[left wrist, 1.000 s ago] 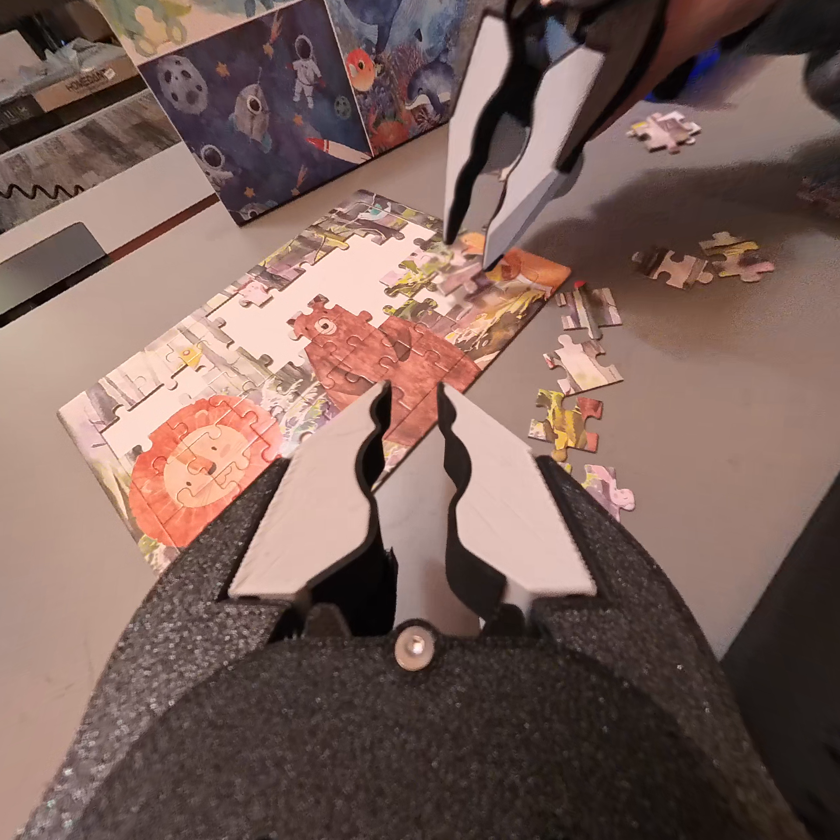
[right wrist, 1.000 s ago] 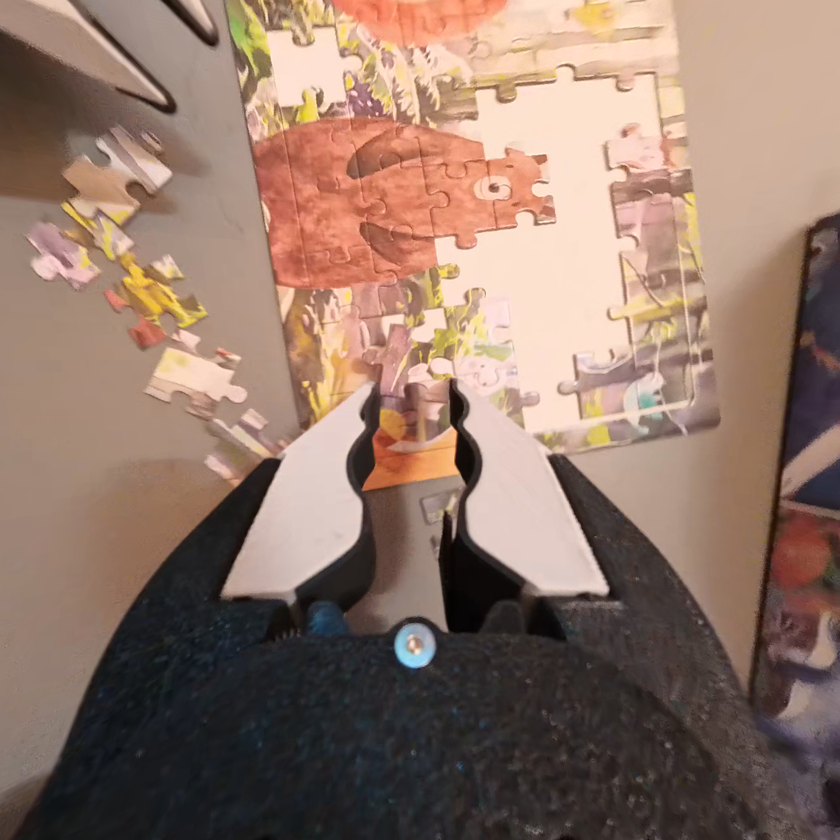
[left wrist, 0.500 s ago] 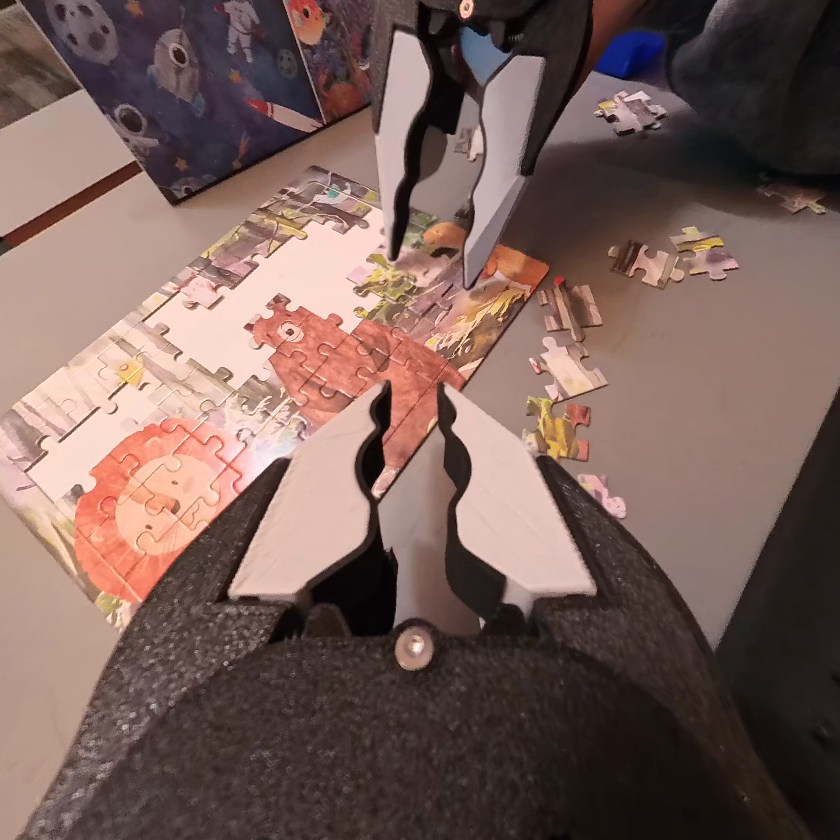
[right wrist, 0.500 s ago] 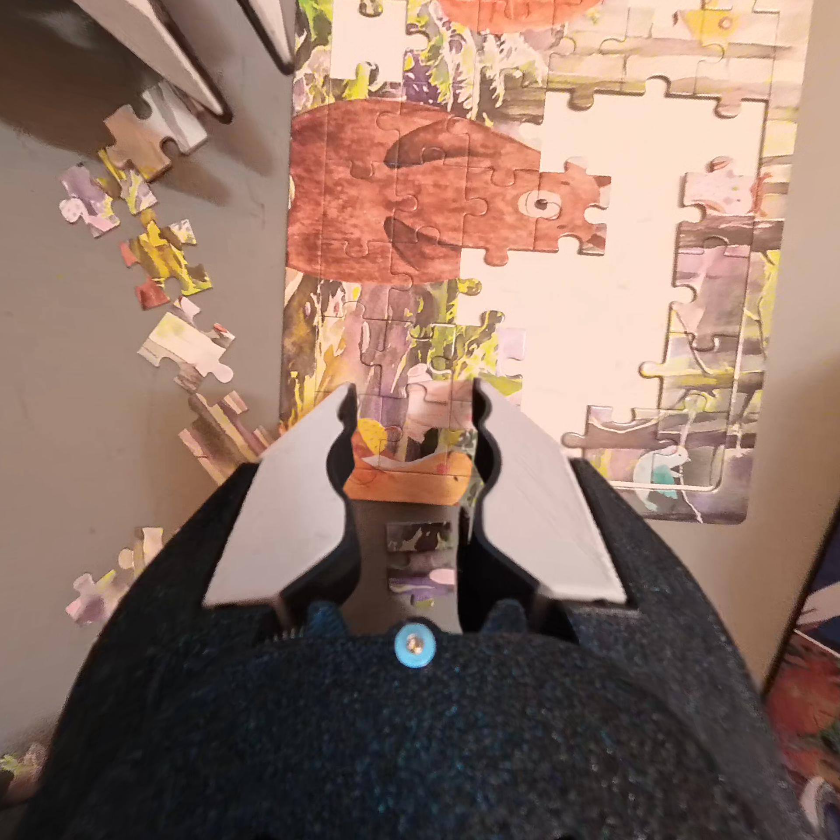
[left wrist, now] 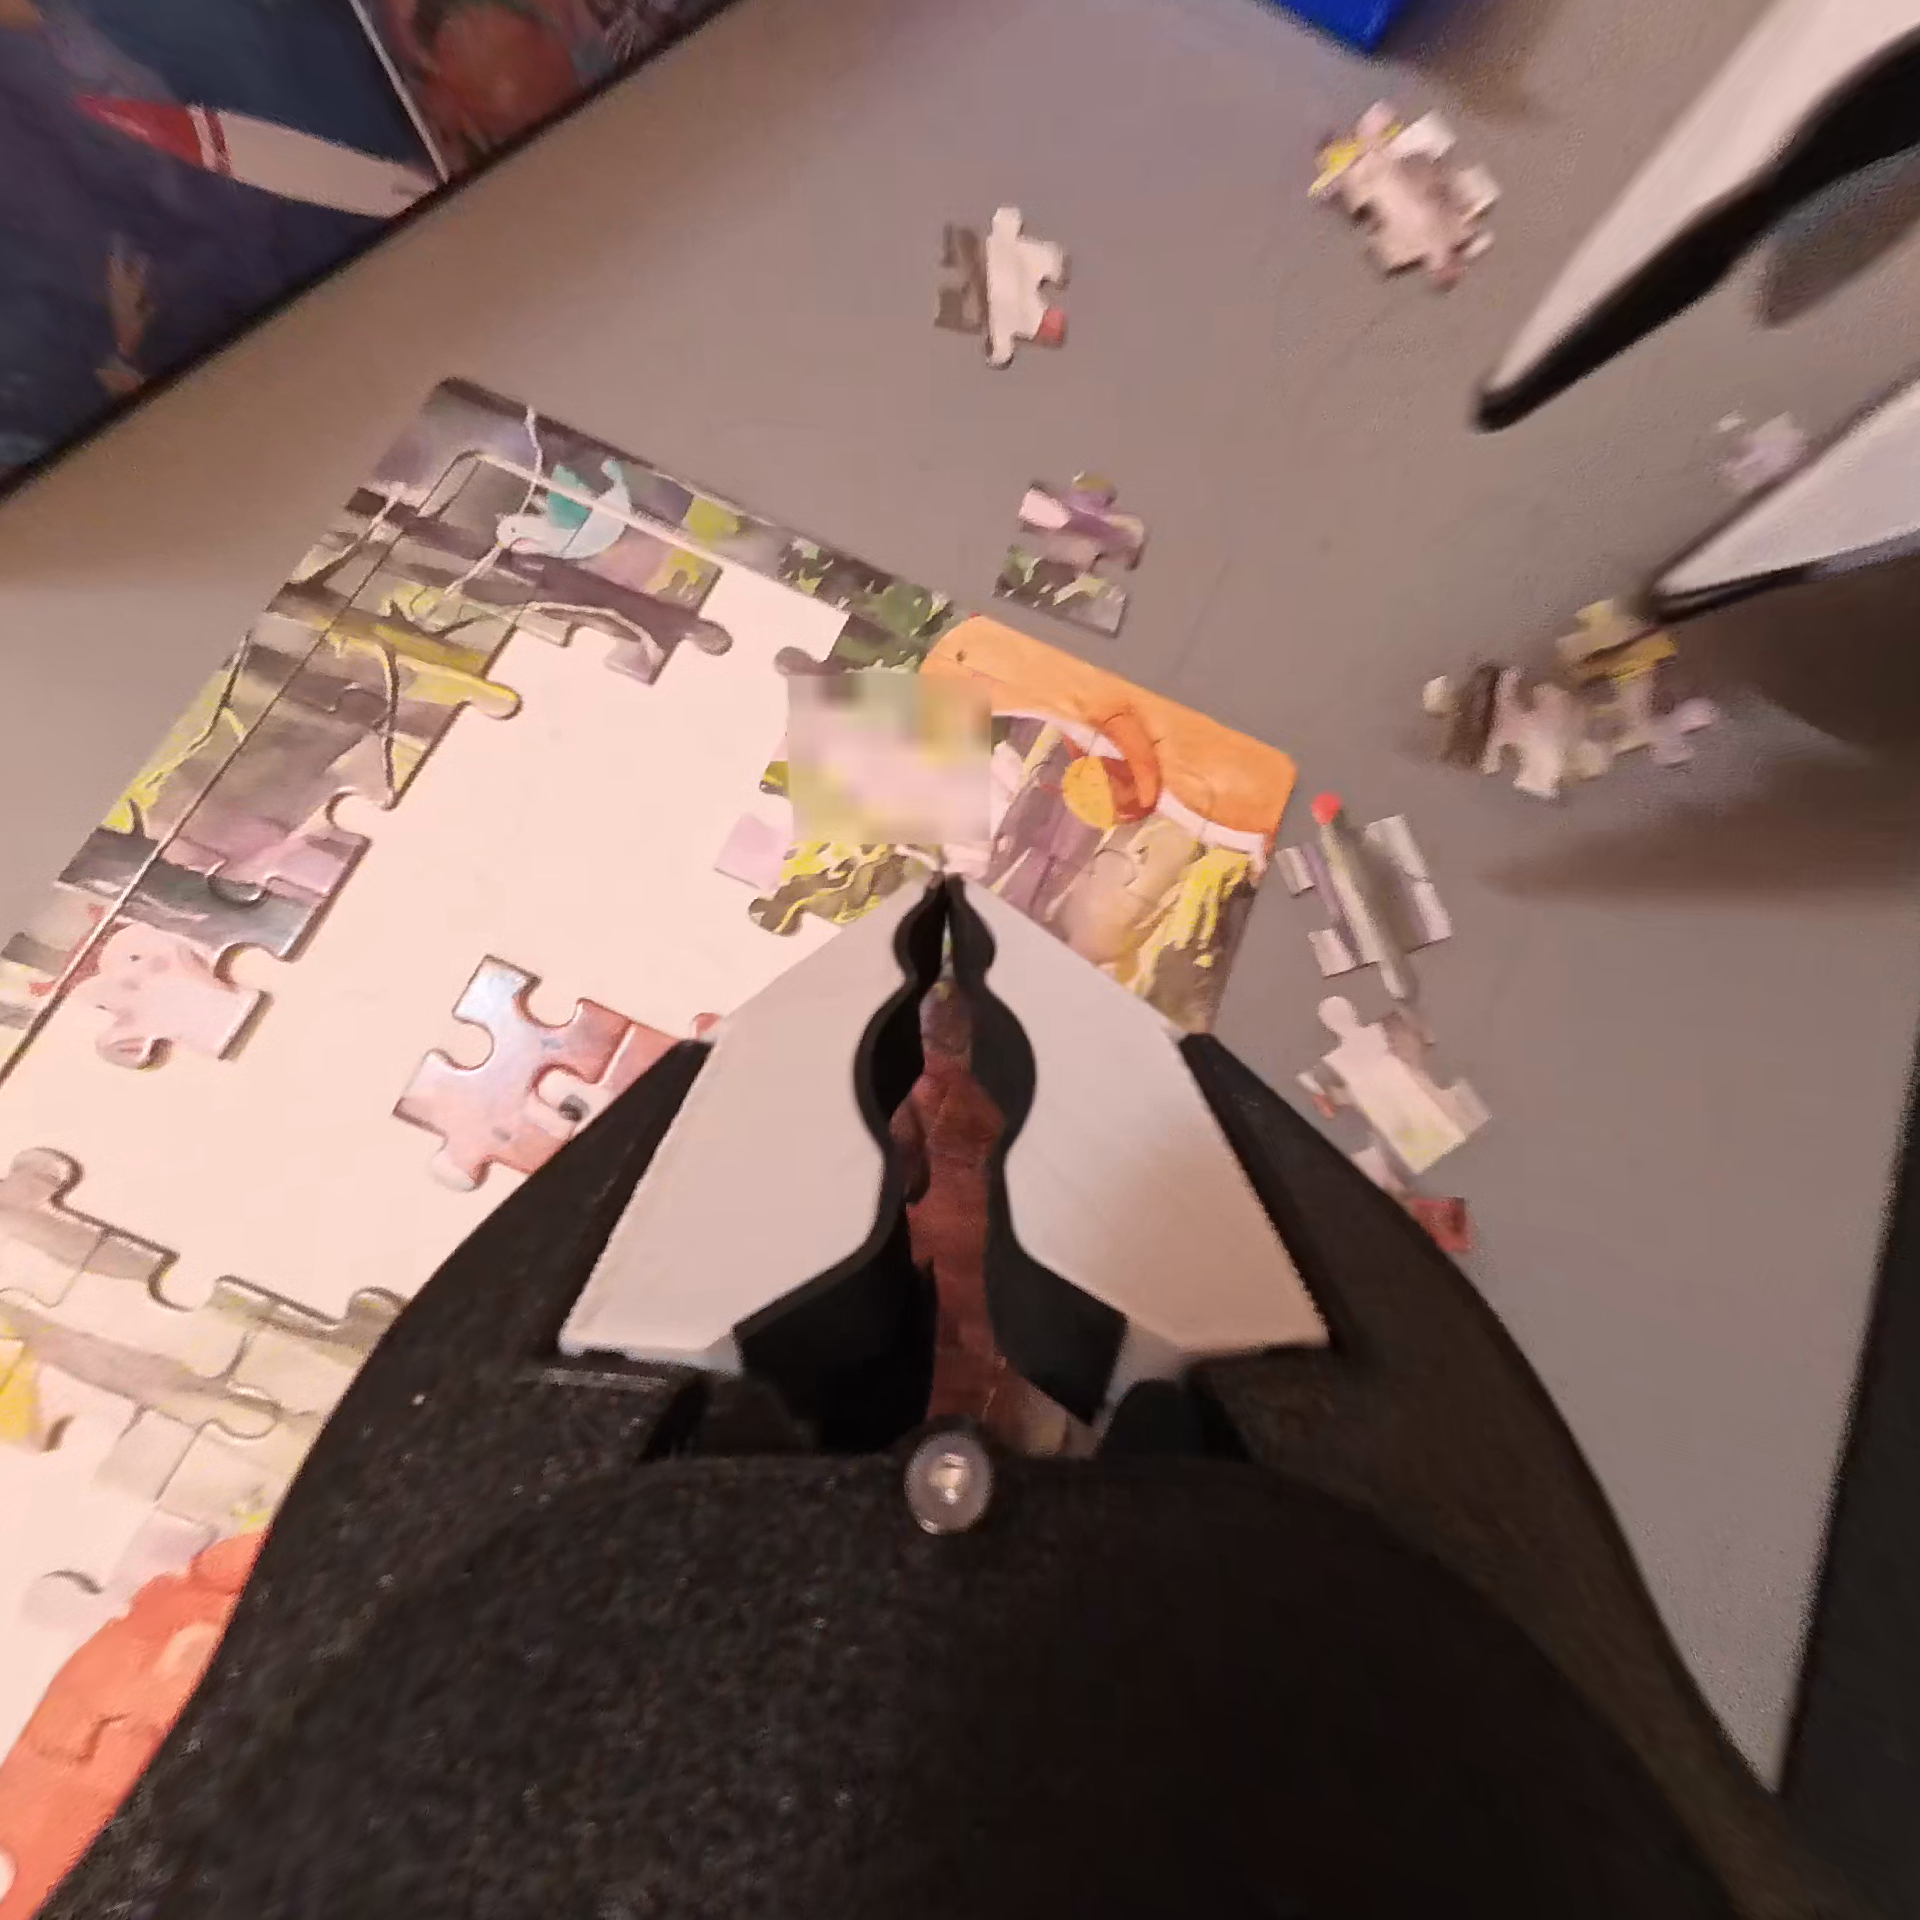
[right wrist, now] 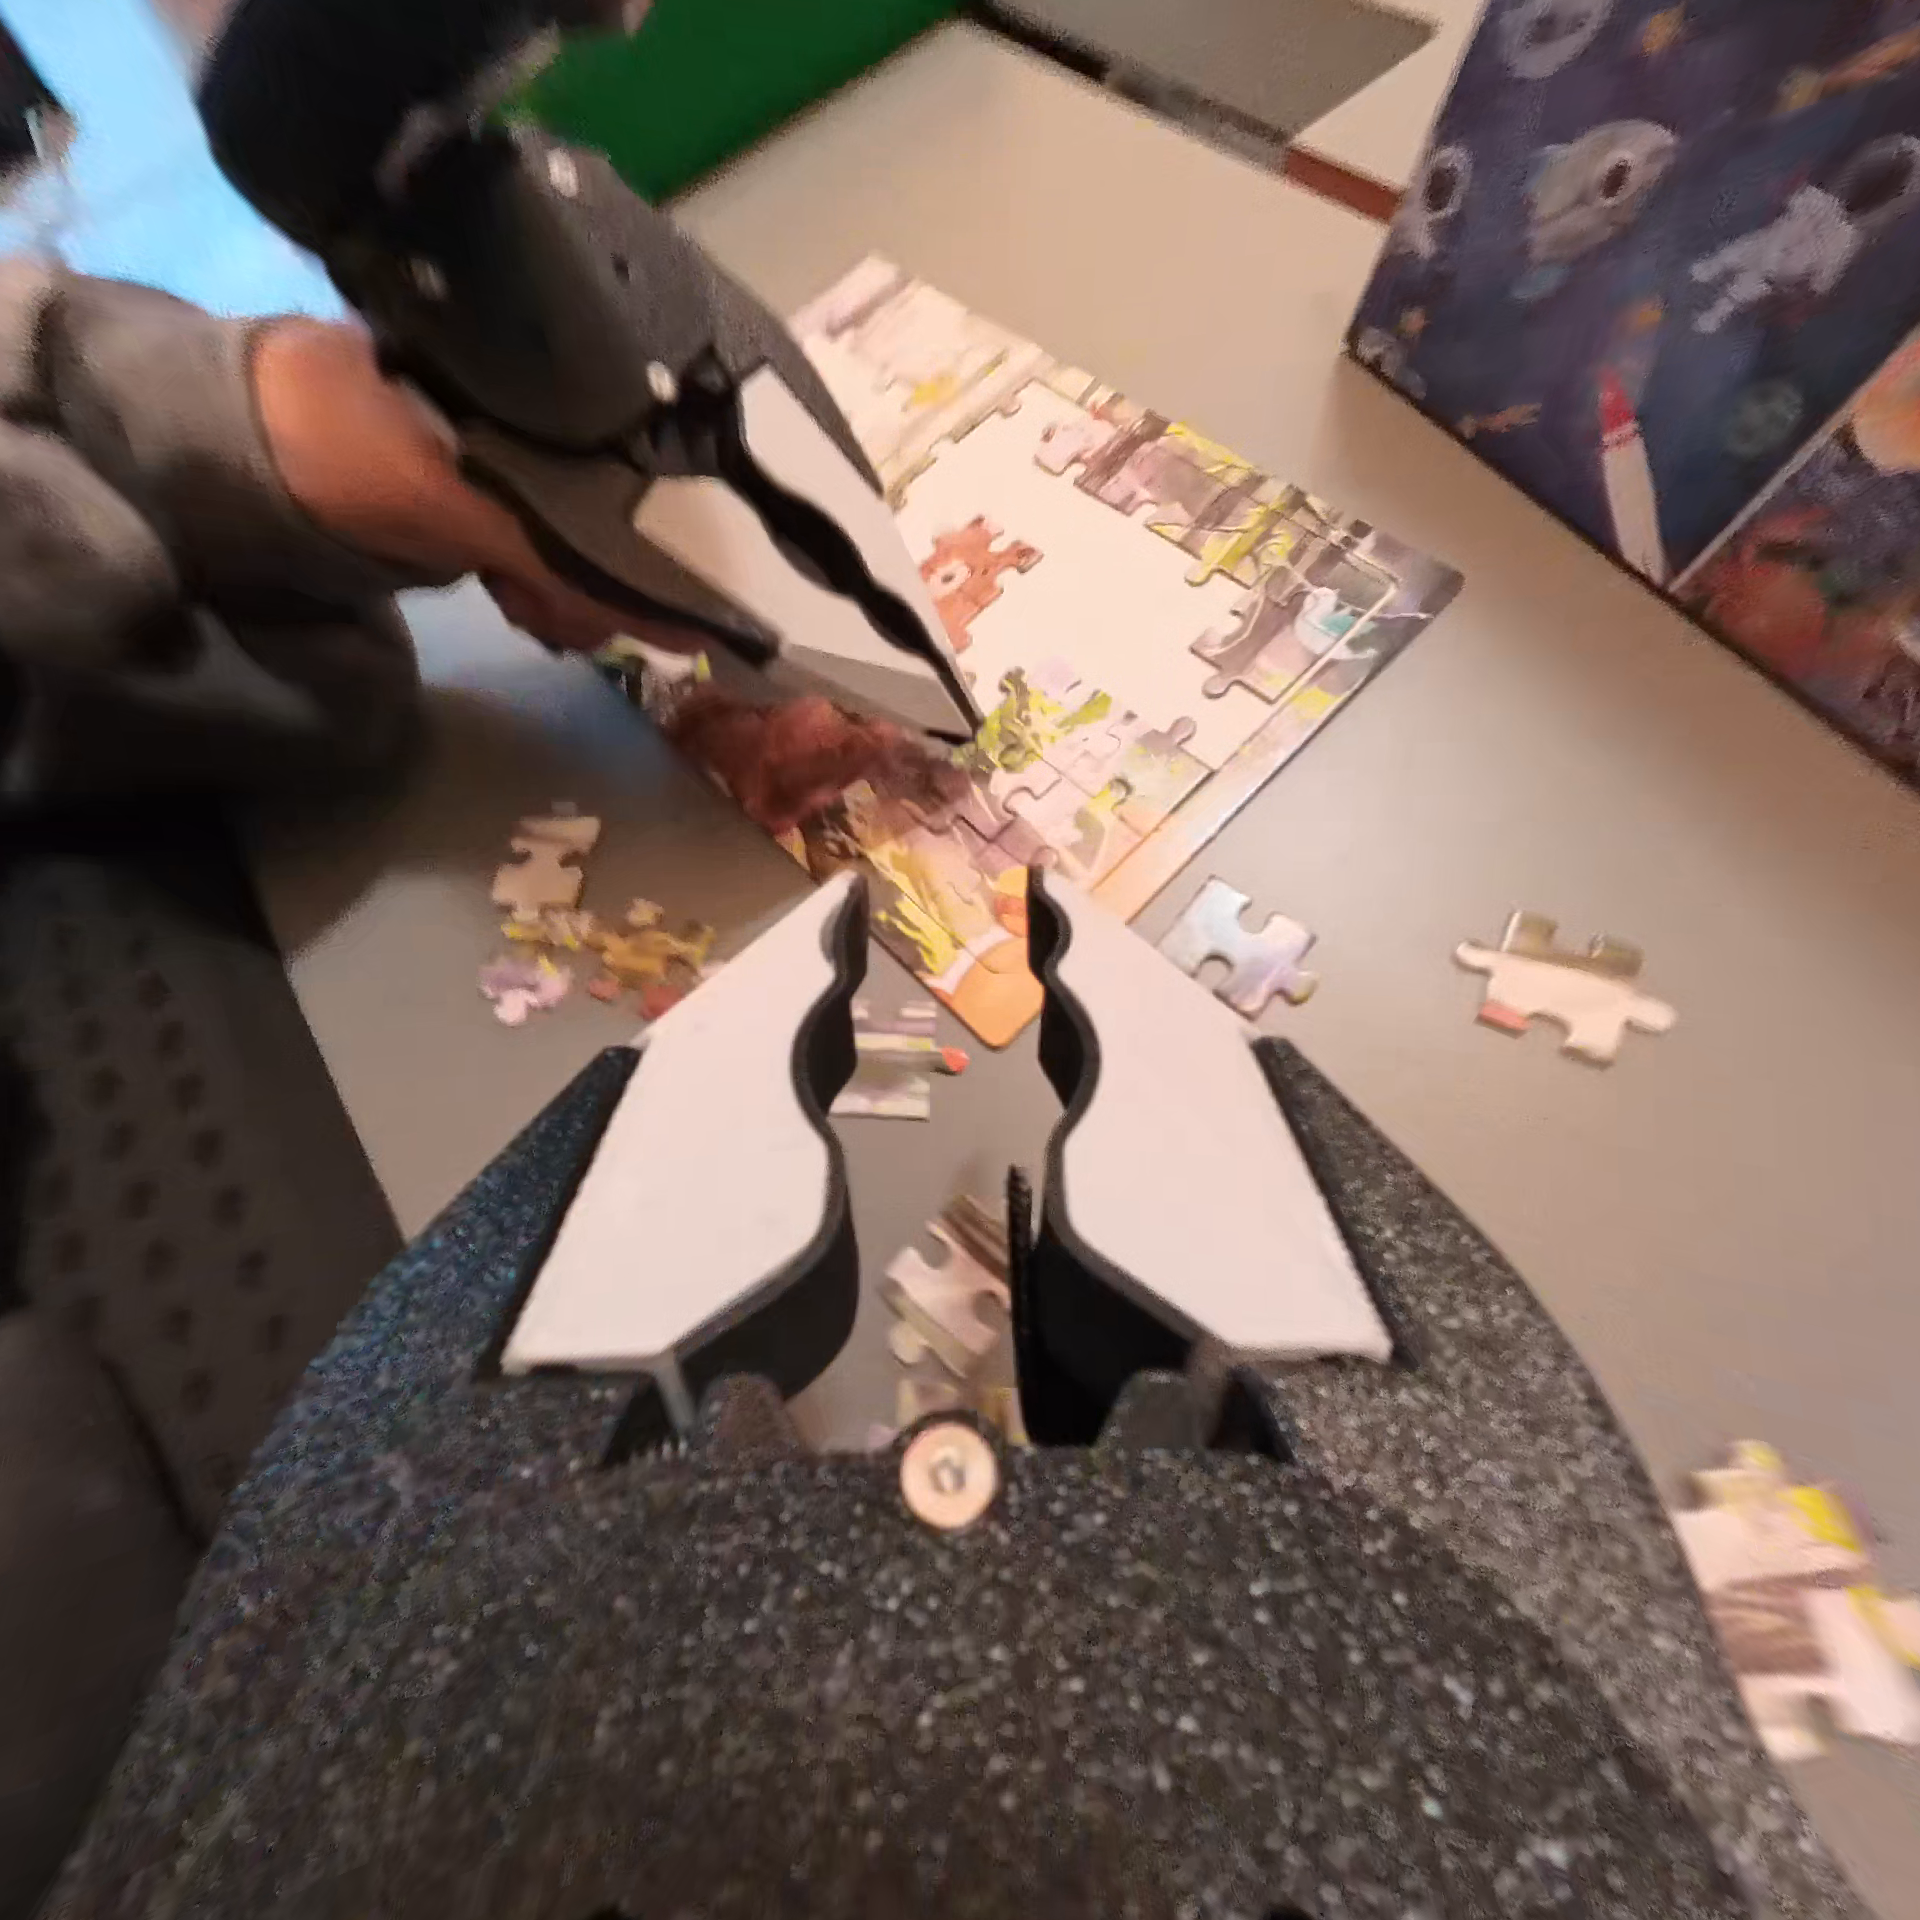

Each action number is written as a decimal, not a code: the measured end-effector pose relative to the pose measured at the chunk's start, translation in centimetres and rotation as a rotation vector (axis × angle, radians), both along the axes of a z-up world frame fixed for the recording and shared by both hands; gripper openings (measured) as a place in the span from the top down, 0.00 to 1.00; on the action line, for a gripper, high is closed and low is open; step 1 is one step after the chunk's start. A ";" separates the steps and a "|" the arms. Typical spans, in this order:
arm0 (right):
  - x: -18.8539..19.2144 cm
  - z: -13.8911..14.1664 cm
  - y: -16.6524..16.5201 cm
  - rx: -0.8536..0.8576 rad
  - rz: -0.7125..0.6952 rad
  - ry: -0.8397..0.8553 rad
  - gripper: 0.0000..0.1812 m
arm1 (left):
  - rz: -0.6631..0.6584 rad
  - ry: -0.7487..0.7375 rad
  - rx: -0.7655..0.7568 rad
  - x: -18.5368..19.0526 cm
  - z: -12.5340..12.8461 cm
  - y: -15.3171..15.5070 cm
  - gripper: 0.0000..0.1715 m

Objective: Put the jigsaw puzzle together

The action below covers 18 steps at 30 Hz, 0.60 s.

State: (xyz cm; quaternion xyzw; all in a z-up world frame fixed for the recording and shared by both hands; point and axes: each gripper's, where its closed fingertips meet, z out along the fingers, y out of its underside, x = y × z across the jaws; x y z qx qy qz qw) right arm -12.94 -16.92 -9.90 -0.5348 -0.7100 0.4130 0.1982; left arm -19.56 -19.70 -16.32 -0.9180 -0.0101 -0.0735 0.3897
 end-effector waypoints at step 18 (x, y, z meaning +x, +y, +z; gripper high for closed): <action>0.8 0.2 0.0 -0.241 -0.099 0.195 0.83 | 0.112 0.163 -0.058 0.7 -1.0 0.7 1.00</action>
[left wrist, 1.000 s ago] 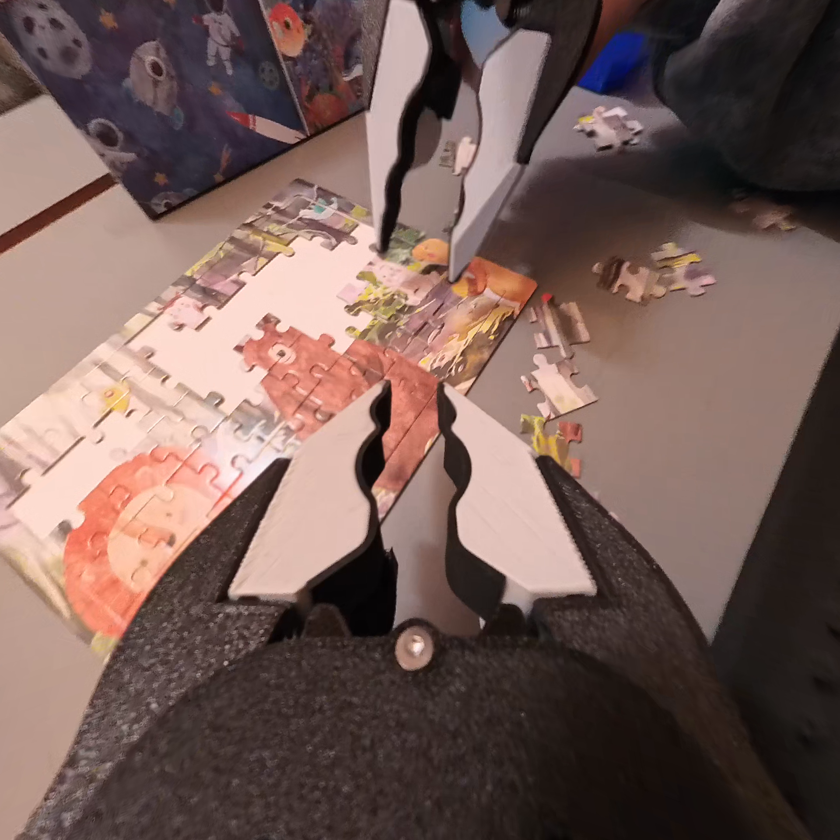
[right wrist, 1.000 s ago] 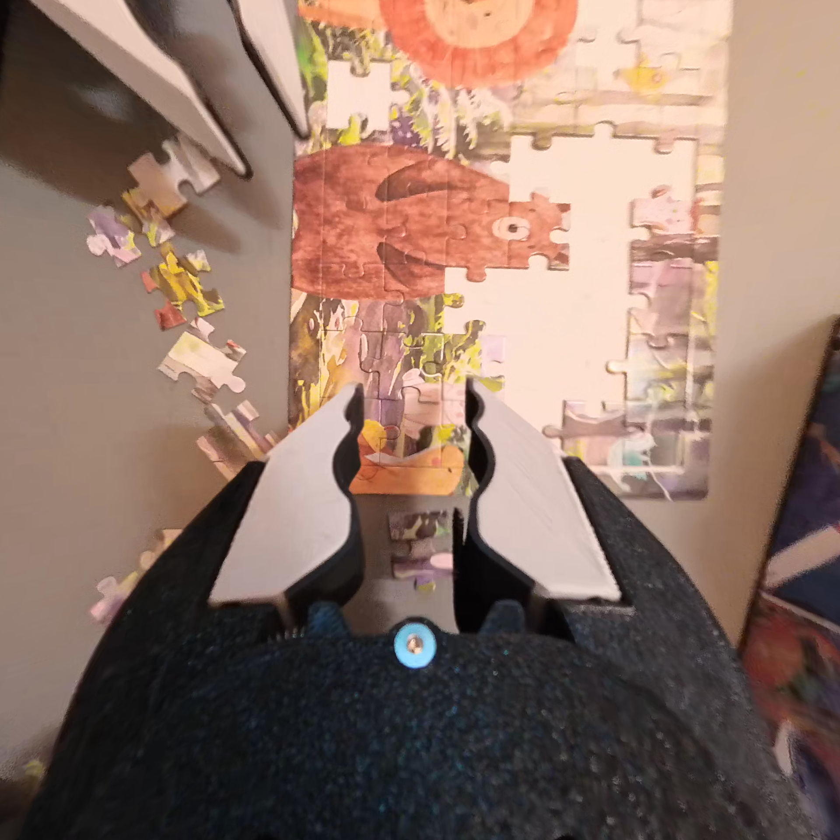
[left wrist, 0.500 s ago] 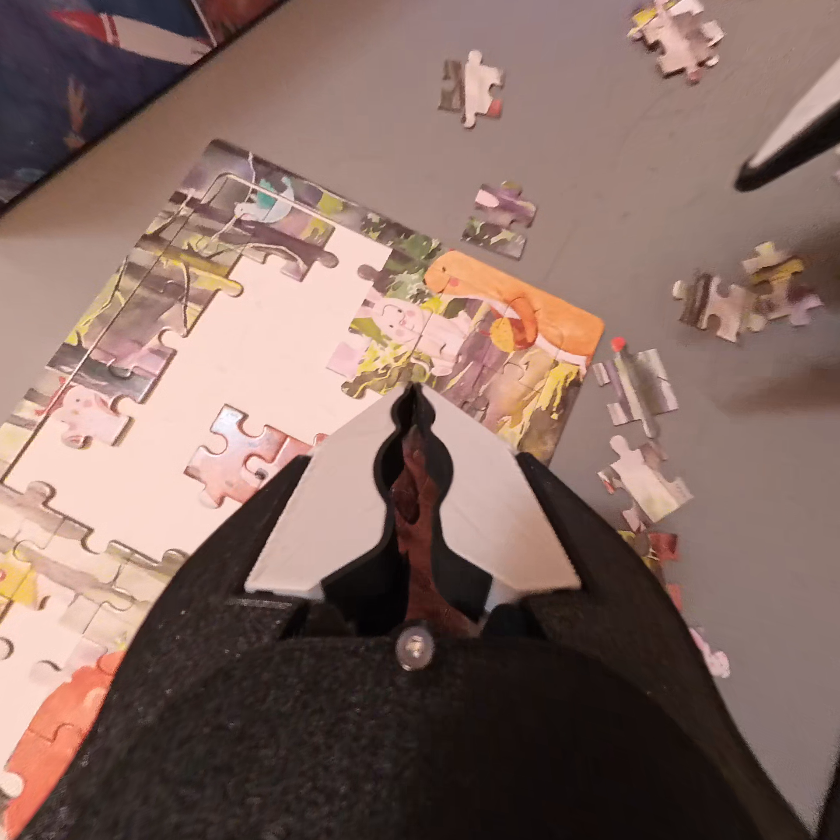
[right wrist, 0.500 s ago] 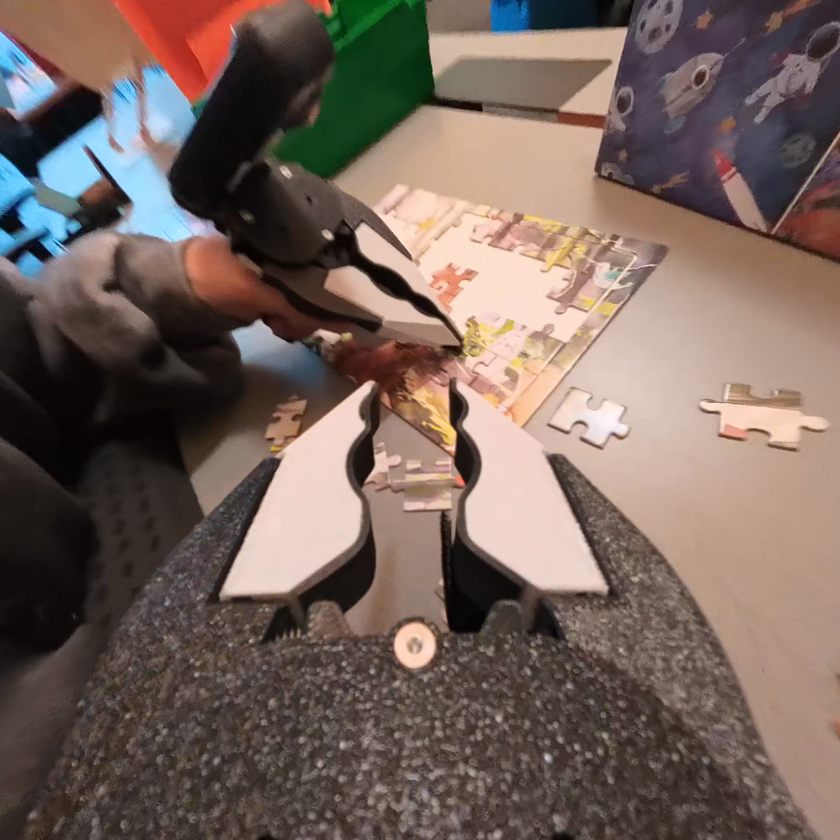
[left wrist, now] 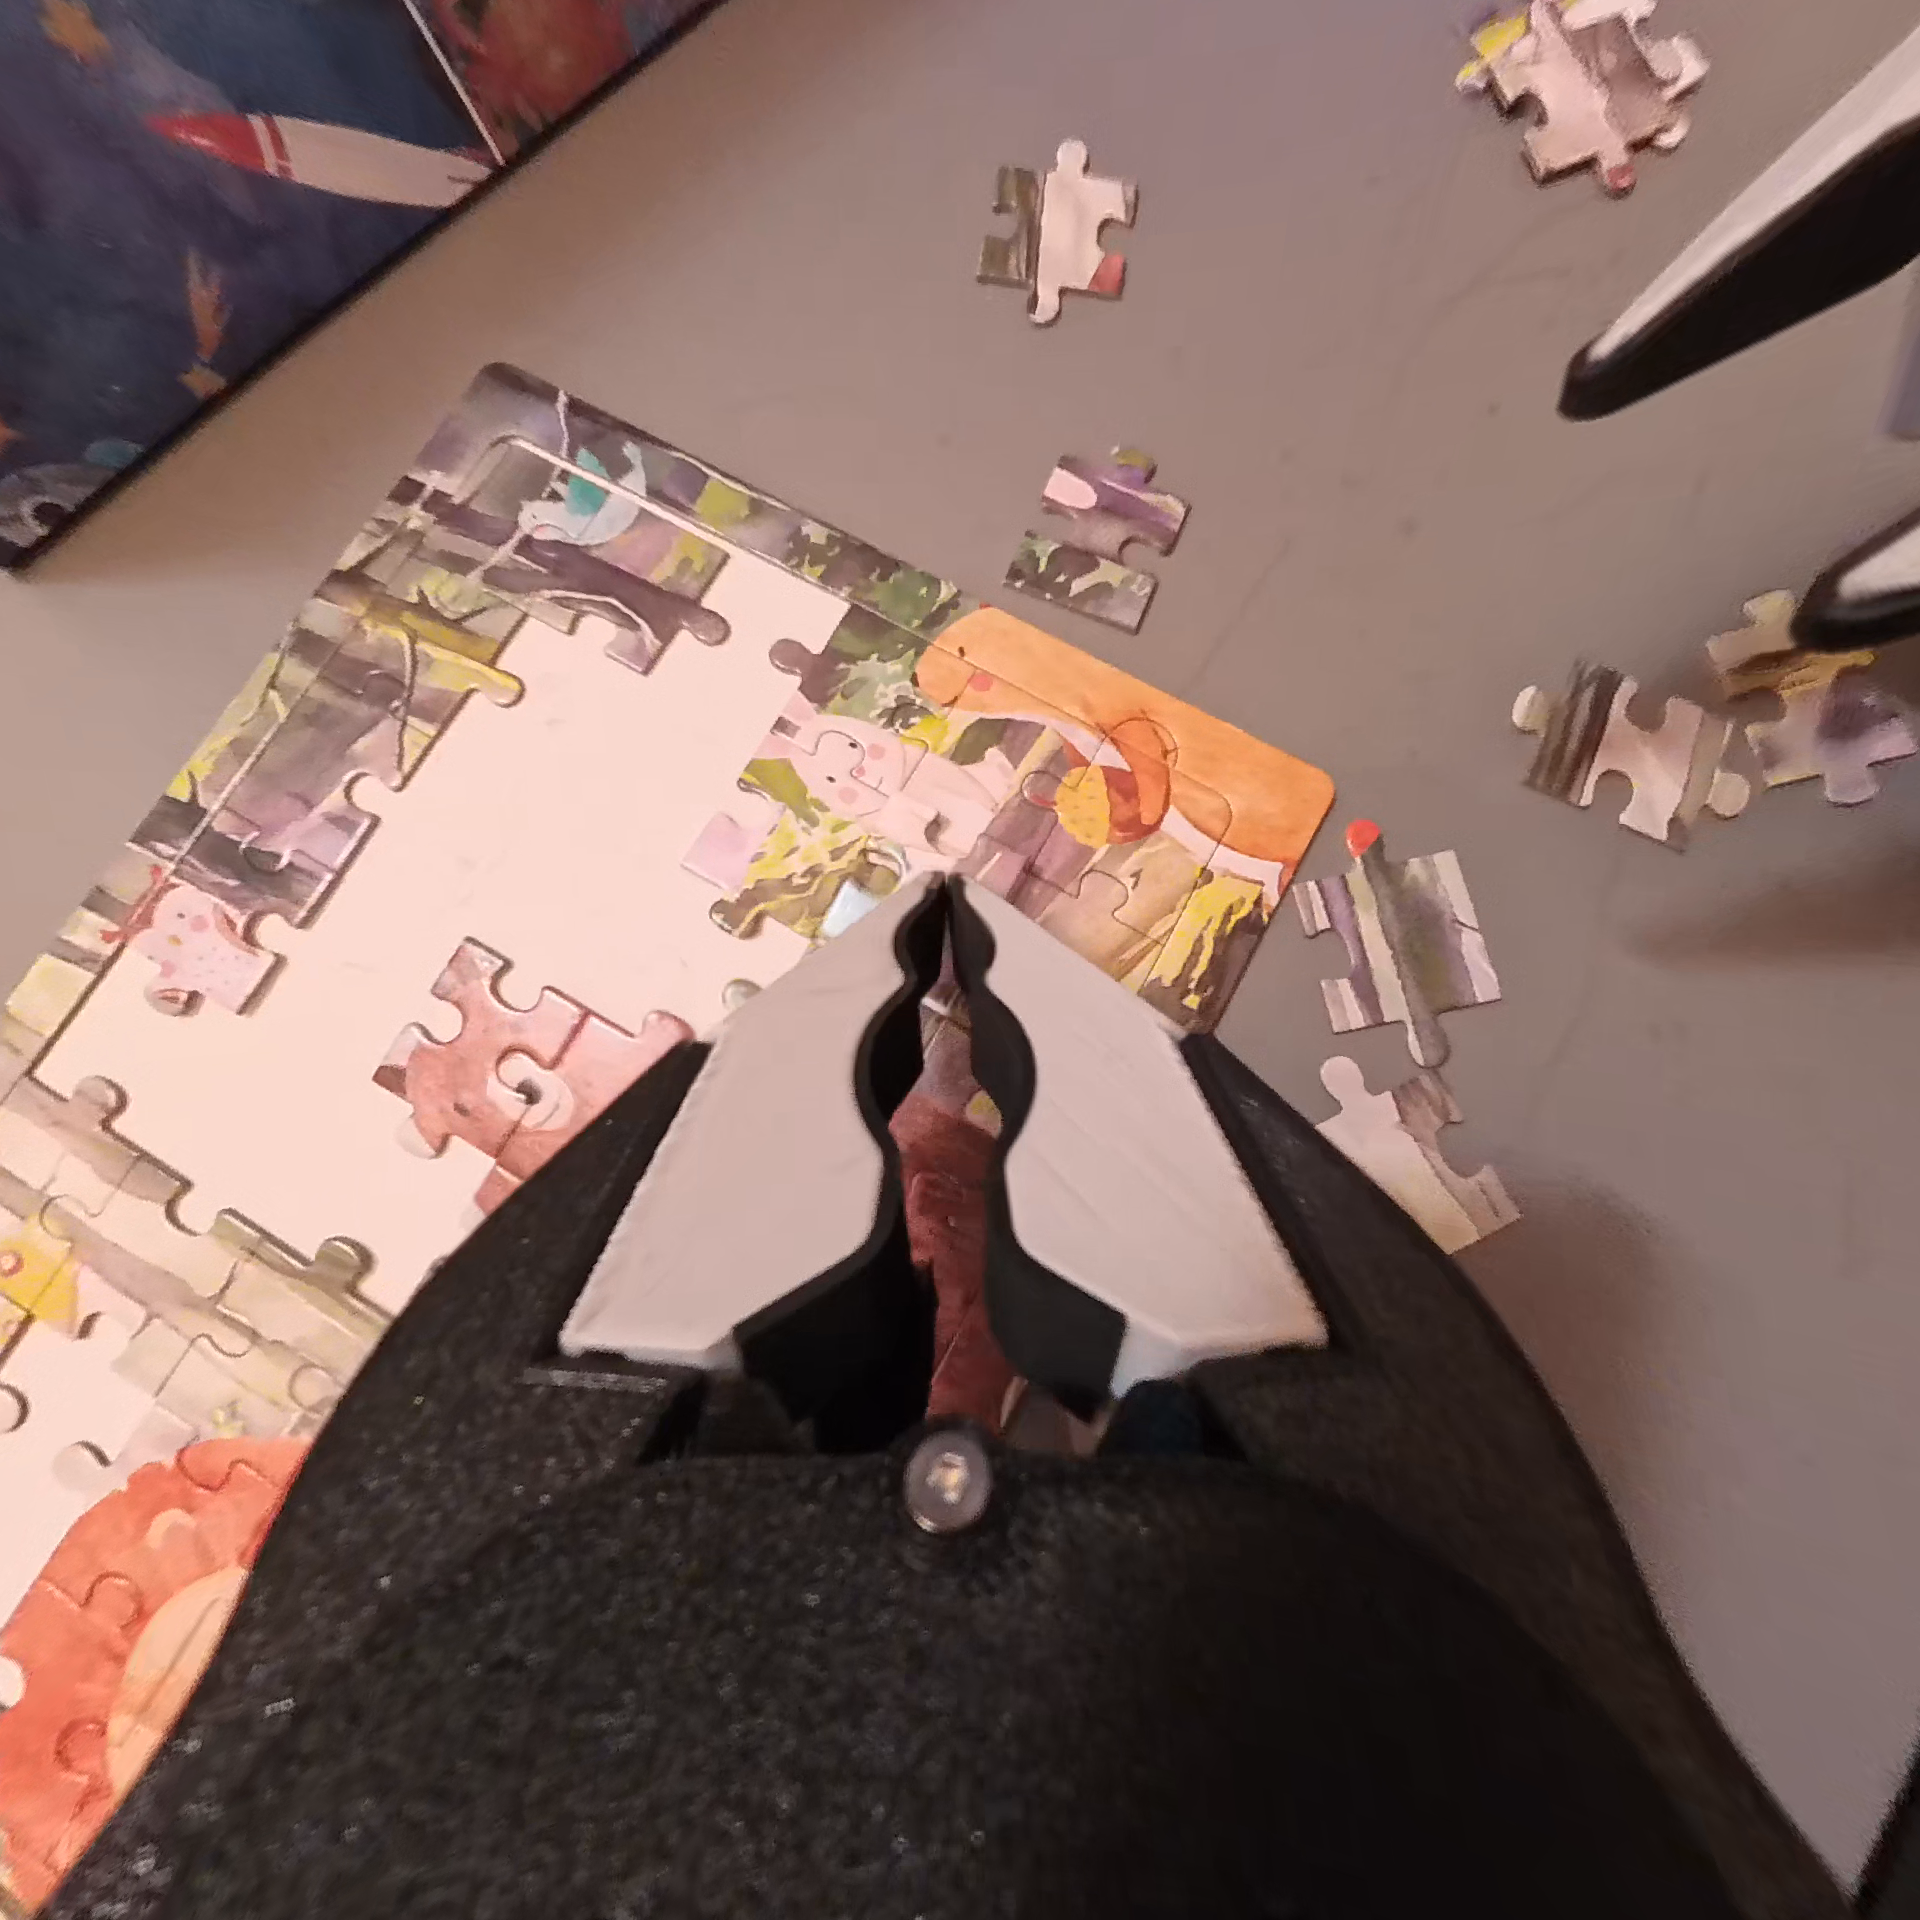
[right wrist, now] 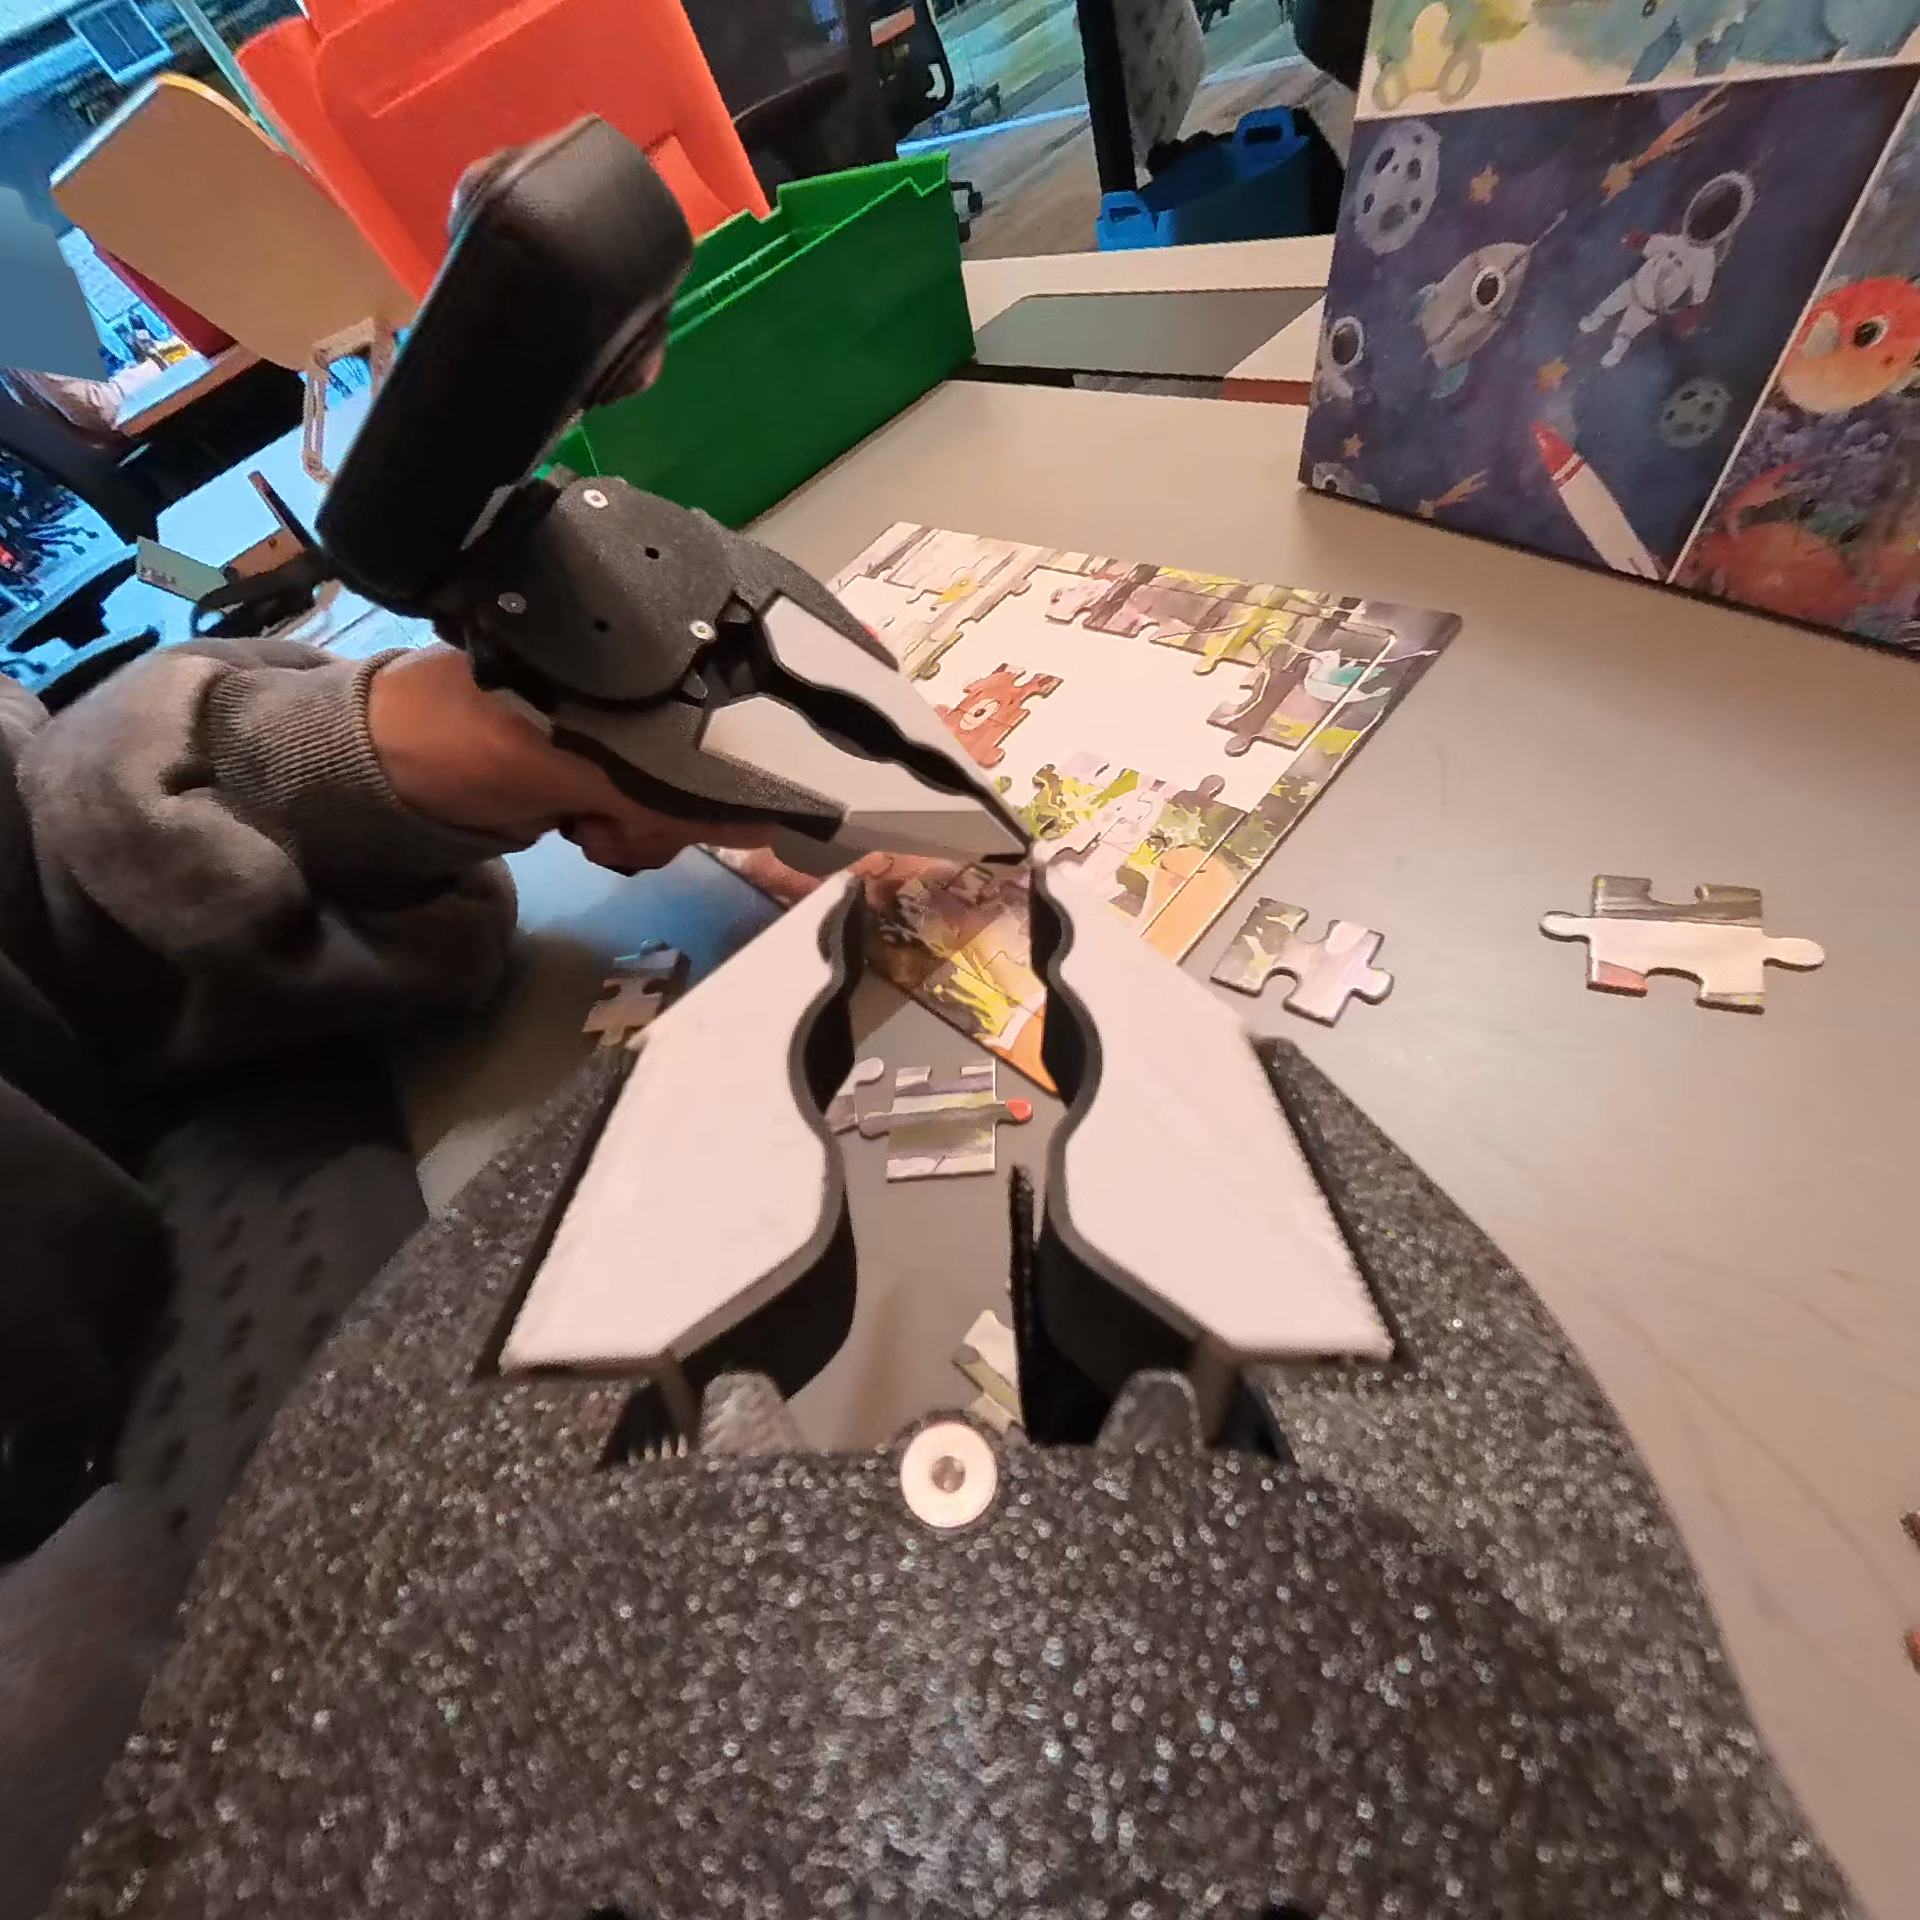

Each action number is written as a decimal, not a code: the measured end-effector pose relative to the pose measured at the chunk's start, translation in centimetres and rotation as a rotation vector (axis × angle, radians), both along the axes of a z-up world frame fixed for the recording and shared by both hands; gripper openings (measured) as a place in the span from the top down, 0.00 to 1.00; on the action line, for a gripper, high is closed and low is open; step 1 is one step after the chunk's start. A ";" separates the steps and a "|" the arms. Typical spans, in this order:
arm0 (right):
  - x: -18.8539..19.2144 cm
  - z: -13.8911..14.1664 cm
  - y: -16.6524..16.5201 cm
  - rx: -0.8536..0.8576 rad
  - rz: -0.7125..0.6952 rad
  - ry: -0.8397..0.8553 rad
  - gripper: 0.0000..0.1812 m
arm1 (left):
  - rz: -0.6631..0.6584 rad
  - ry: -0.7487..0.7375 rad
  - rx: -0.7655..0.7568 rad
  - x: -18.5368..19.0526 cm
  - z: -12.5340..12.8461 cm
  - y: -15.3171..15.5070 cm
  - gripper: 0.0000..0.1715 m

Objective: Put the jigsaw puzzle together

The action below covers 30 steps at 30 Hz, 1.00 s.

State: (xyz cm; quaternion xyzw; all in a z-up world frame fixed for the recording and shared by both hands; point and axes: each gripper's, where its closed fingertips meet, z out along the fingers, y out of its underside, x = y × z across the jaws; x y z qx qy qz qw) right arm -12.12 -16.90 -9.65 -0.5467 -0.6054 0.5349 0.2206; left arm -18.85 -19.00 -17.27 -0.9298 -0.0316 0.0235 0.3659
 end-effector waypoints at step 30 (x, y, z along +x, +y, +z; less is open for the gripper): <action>0.1 -1.2 0.2 0.070 -0.007 -0.042 0.83 | 0.051 -0.004 0.009 -0.9 0.6 -0.2 1.00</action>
